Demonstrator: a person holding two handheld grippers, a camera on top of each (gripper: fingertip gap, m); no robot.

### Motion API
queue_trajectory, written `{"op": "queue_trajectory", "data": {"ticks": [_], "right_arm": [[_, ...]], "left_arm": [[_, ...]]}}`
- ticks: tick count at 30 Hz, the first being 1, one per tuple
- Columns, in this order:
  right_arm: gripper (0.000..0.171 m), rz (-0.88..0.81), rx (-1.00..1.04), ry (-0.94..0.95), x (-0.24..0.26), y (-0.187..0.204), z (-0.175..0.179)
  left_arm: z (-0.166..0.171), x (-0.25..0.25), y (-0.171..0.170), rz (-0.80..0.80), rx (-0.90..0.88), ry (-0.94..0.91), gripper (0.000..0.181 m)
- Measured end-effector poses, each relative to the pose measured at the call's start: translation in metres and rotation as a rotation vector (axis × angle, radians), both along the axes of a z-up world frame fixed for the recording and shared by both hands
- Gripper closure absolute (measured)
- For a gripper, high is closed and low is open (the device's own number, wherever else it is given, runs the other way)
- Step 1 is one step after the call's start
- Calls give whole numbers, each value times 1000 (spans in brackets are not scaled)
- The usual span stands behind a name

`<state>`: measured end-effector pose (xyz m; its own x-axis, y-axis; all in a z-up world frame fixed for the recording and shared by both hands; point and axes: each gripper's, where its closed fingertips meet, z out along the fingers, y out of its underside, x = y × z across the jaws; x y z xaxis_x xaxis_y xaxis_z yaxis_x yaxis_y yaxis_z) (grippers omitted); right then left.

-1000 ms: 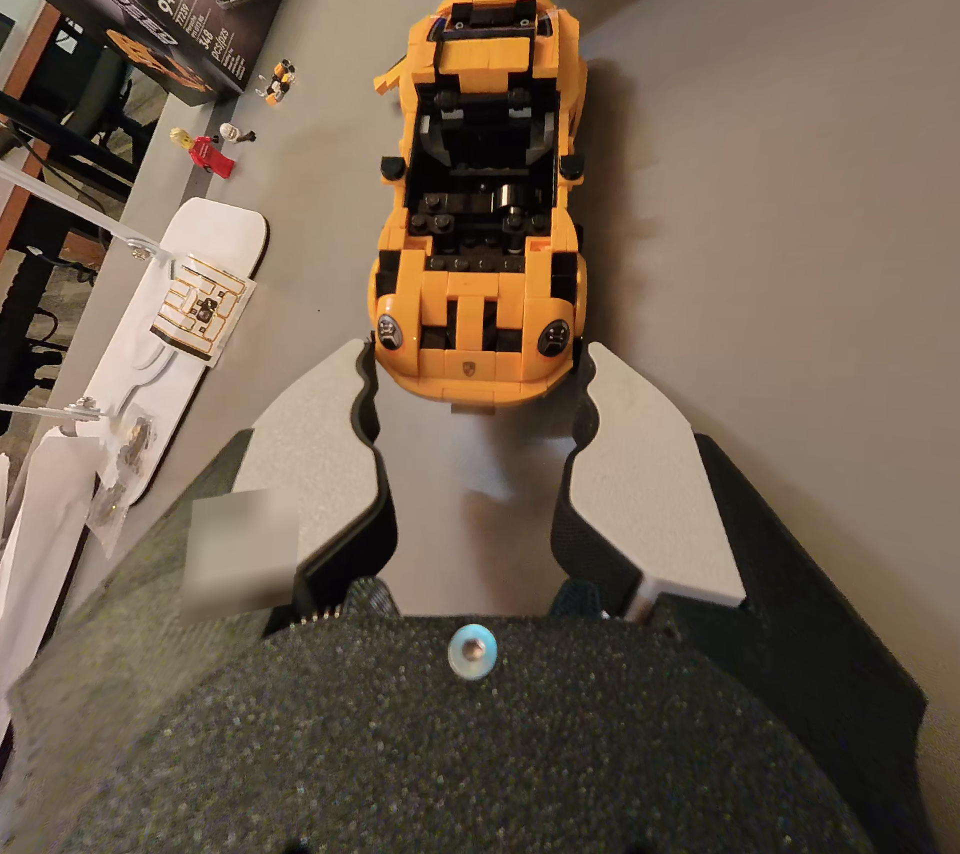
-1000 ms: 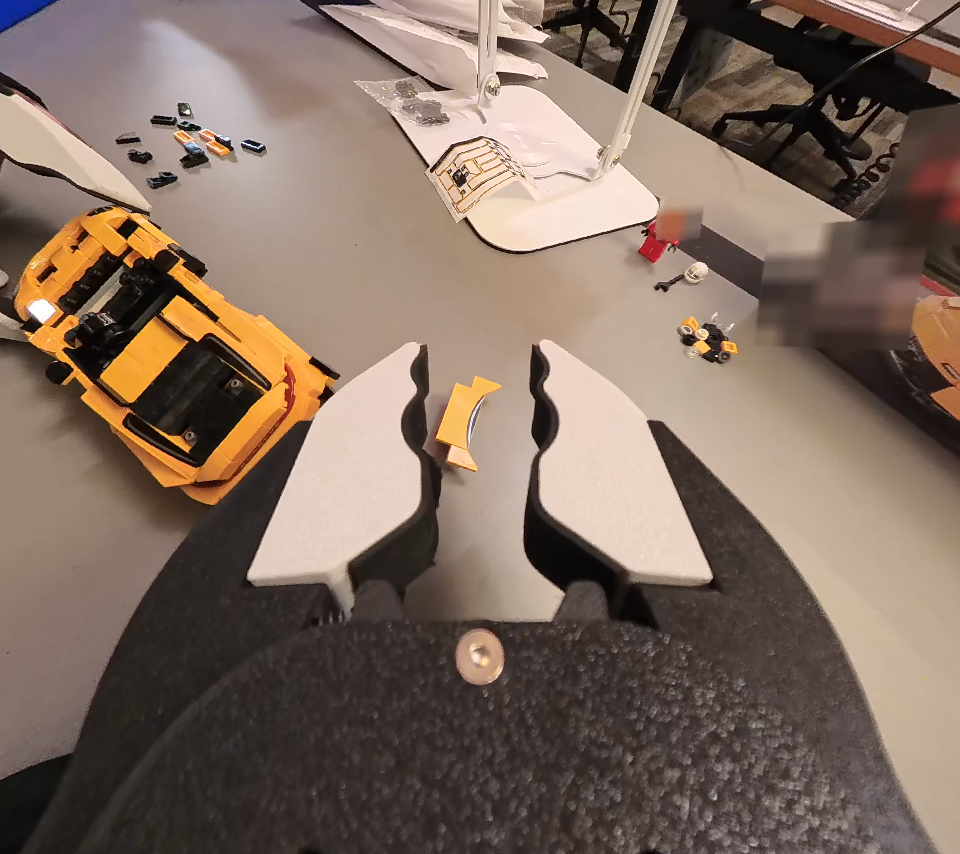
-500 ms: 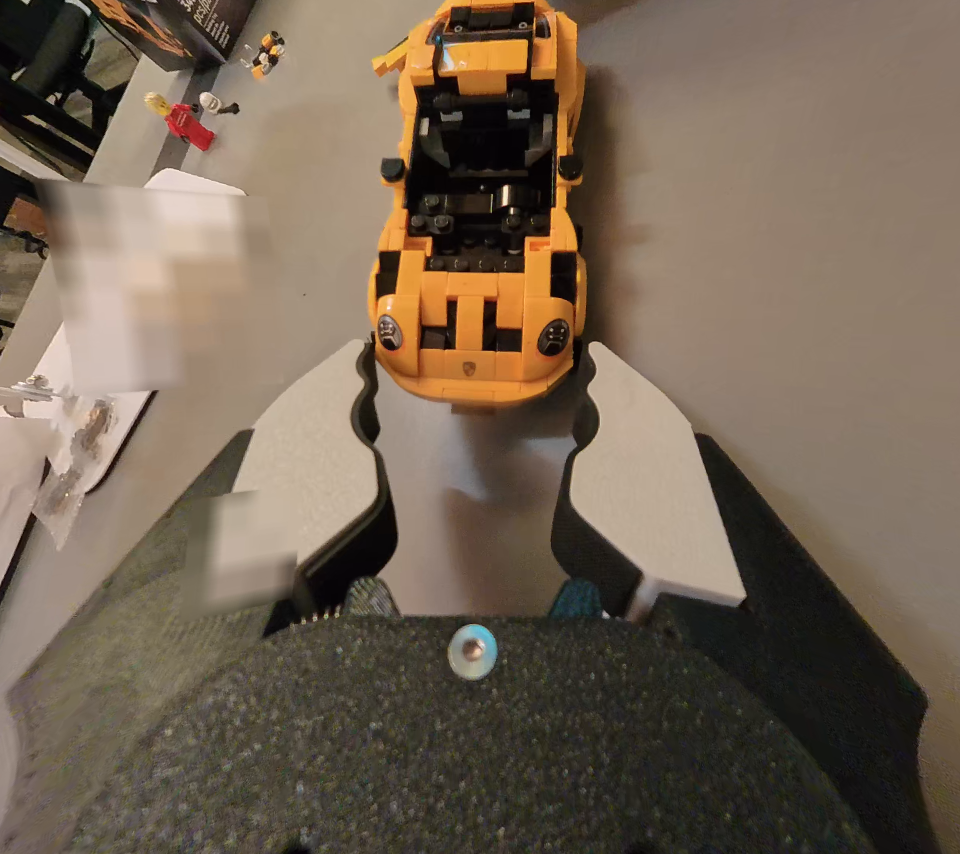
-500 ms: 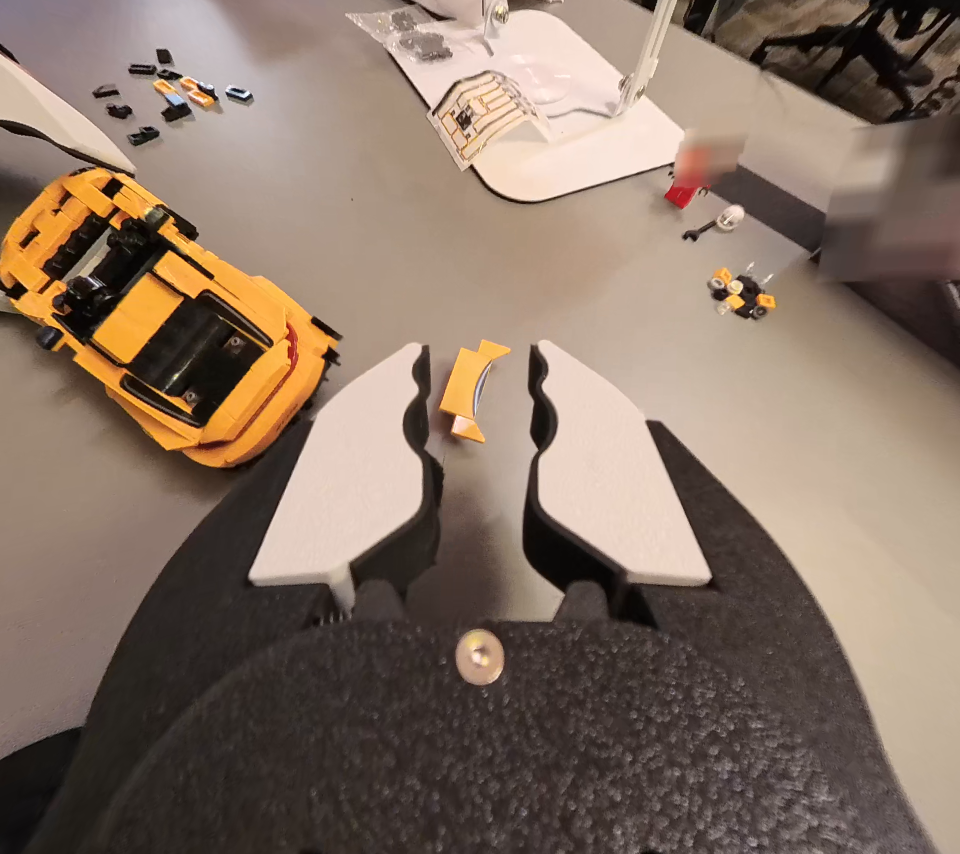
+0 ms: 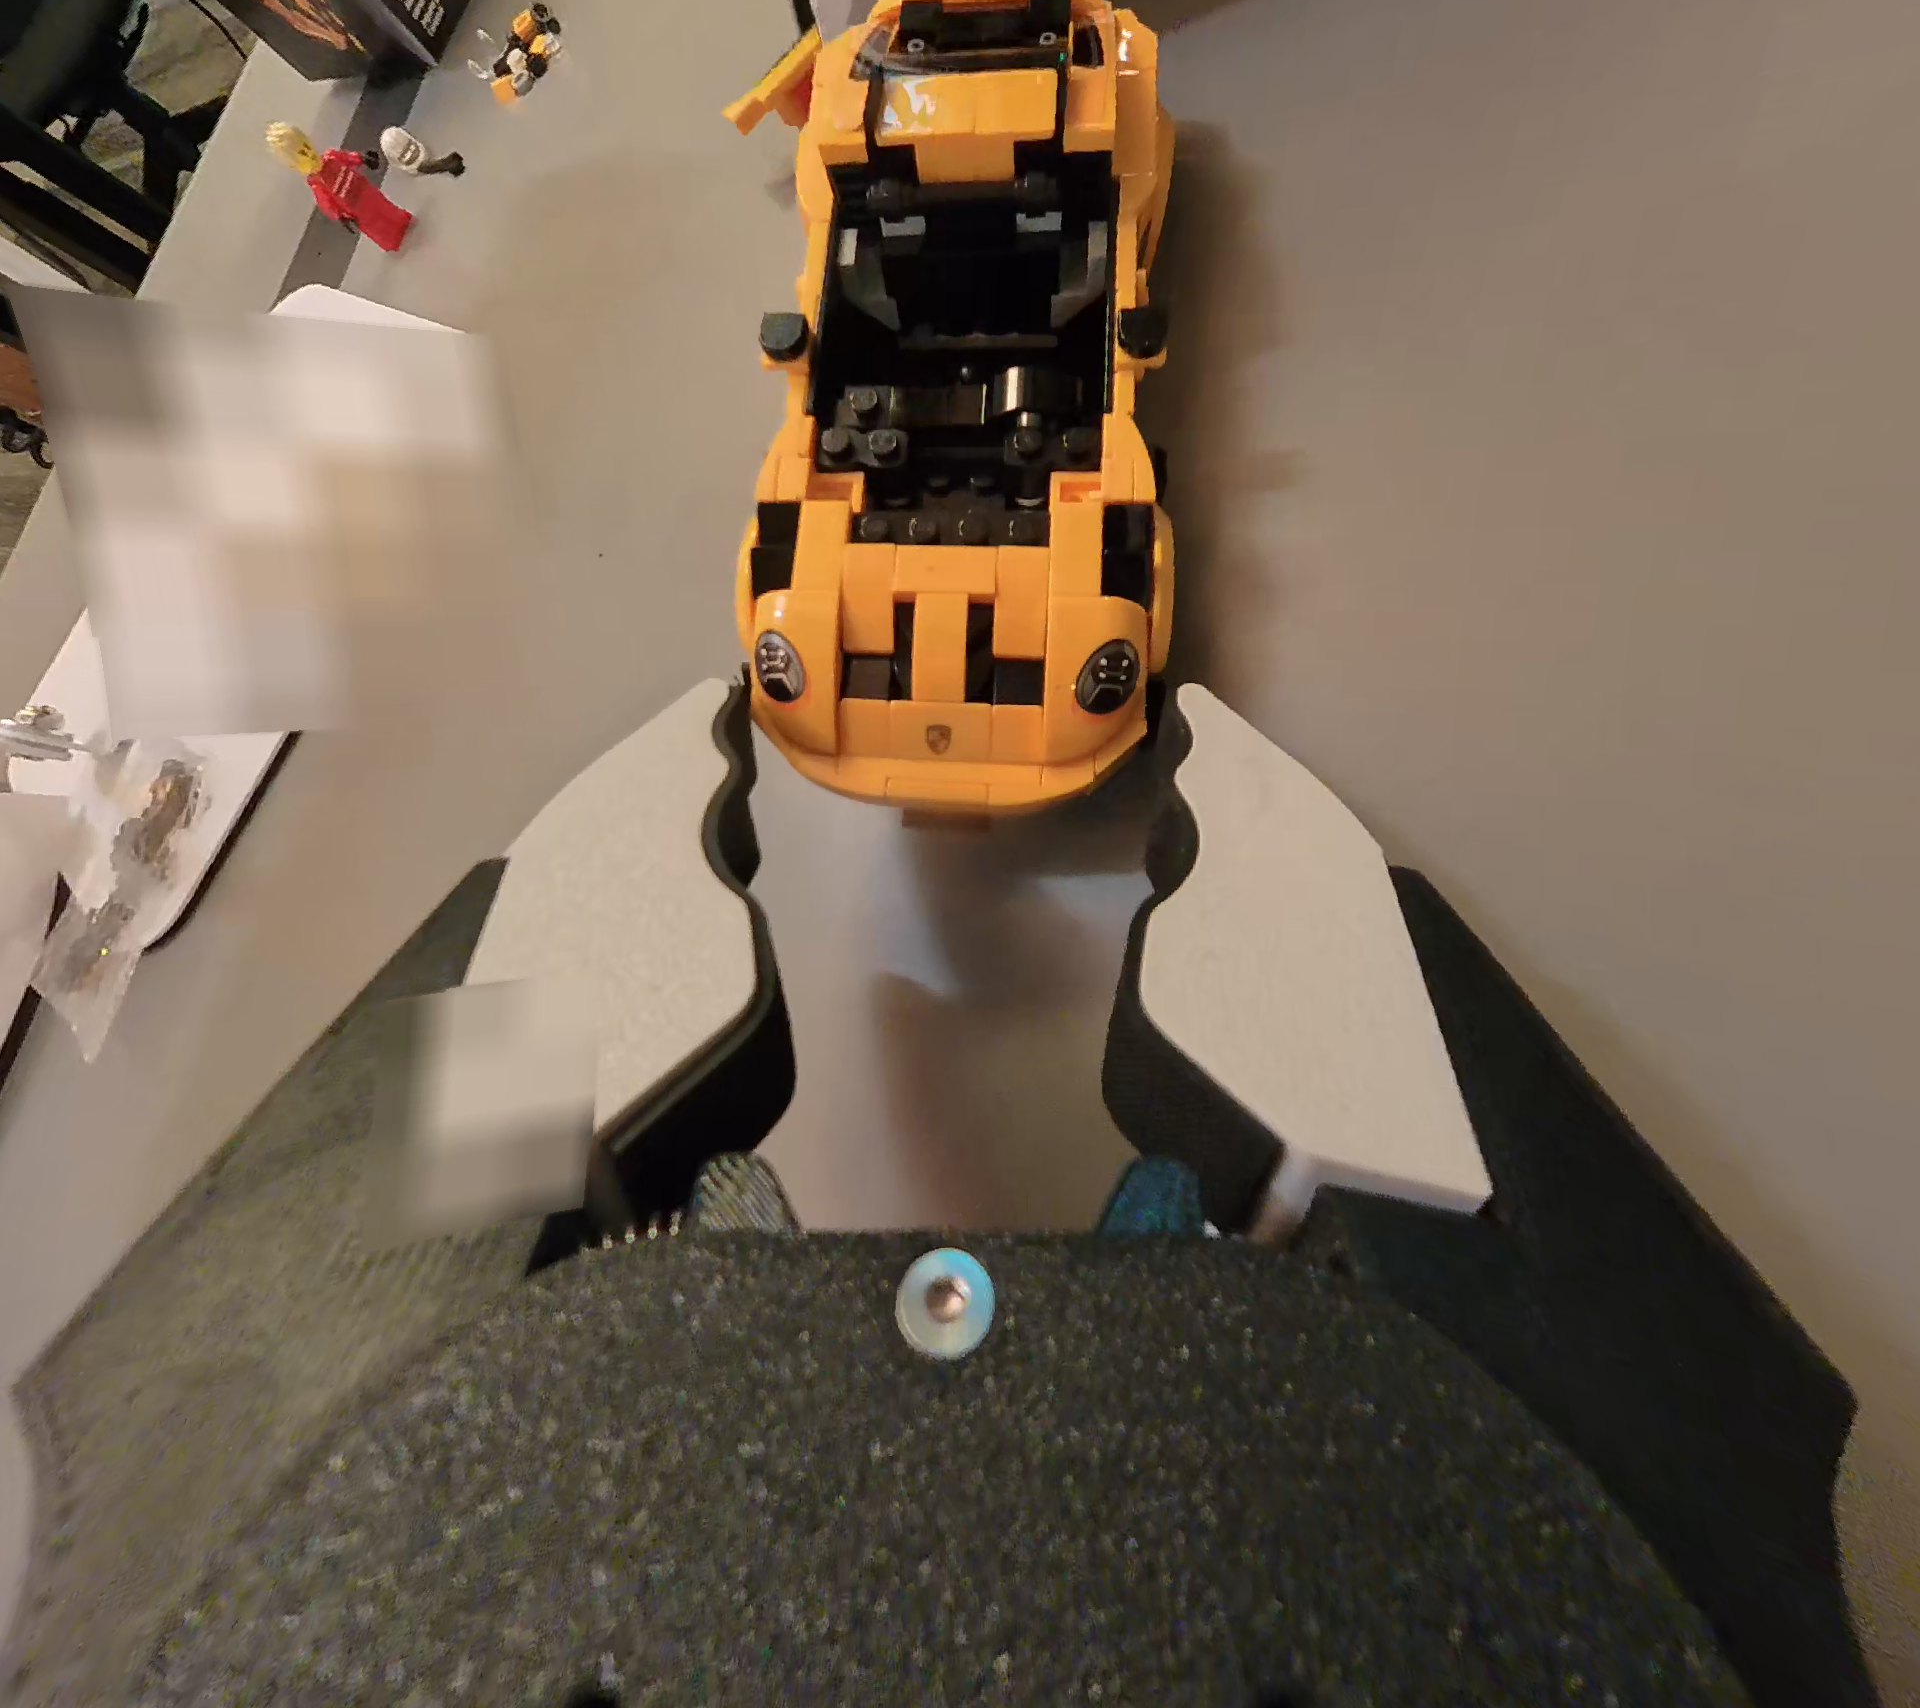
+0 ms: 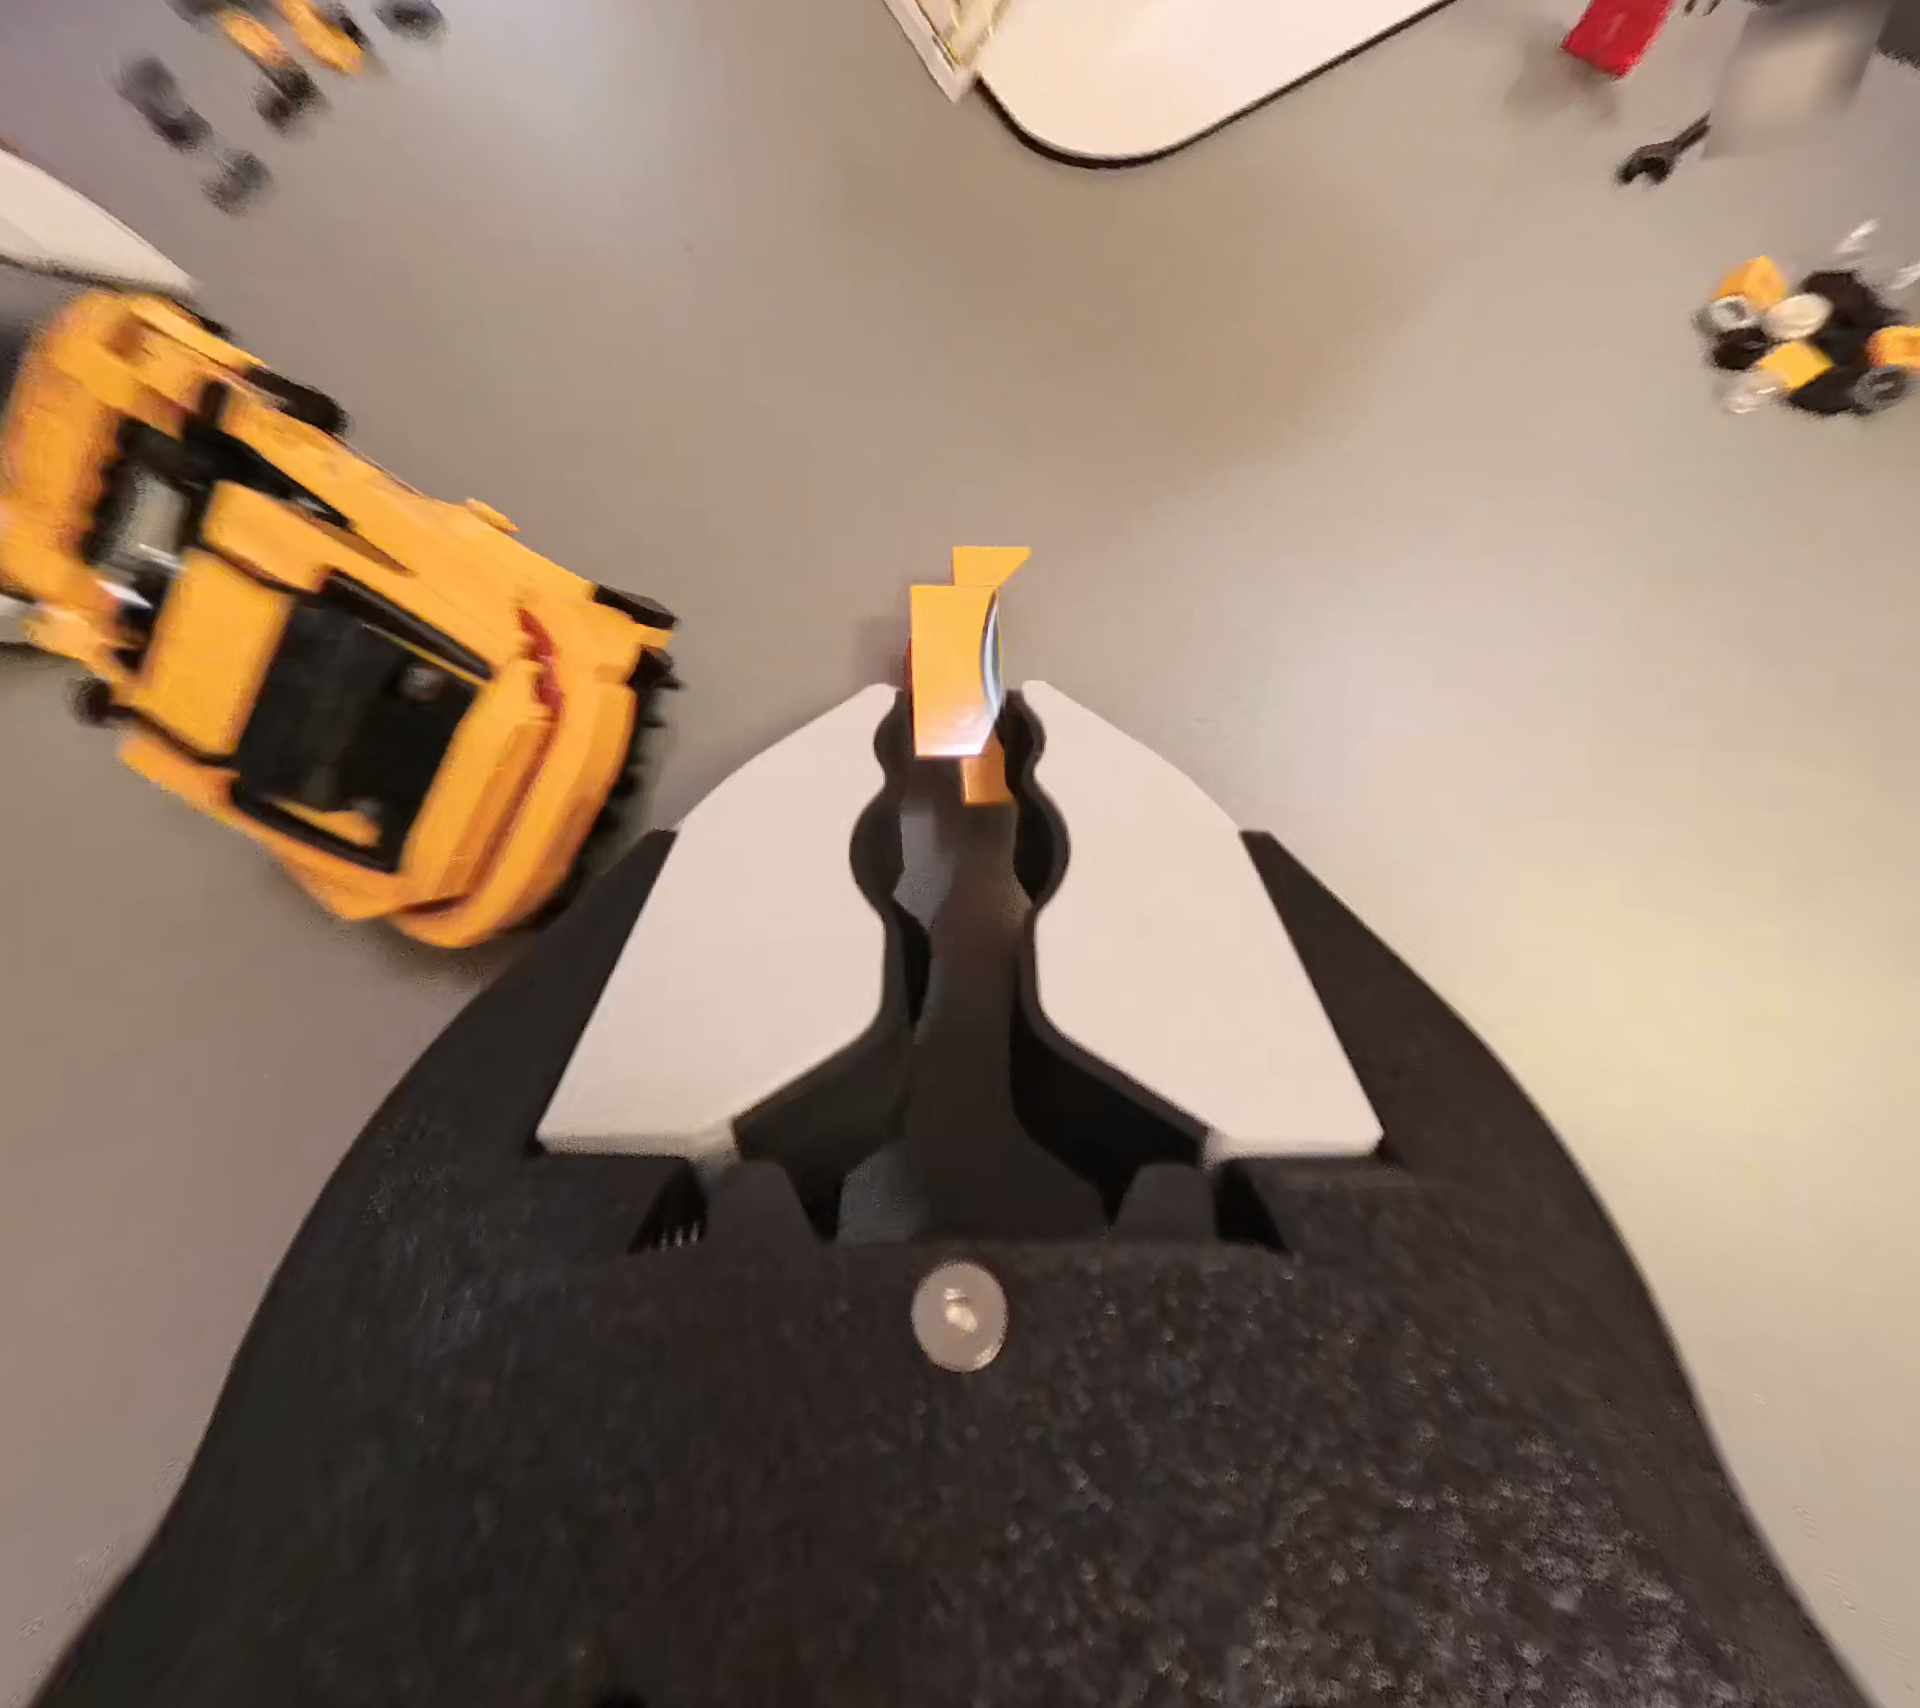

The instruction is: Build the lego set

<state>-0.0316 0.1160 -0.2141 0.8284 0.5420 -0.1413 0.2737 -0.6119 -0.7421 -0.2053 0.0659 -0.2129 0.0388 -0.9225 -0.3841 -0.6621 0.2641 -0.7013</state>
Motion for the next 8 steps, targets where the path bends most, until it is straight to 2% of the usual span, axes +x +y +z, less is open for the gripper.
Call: {"op": "queue_trajectory", "data": {"ticks": [2,6,8], "right_arm": [[155,23,-16,305,-15,-4,25],[155,113,-94,1078,-31,-17,105],[155,138,-129,1275,-32,-20,122]], "left_arm": [[-1,-1,1,19,-26,3,108],[-3,-1,2,70,-83,14,108],[-5,-1,2,102,-121,23,108]]}}
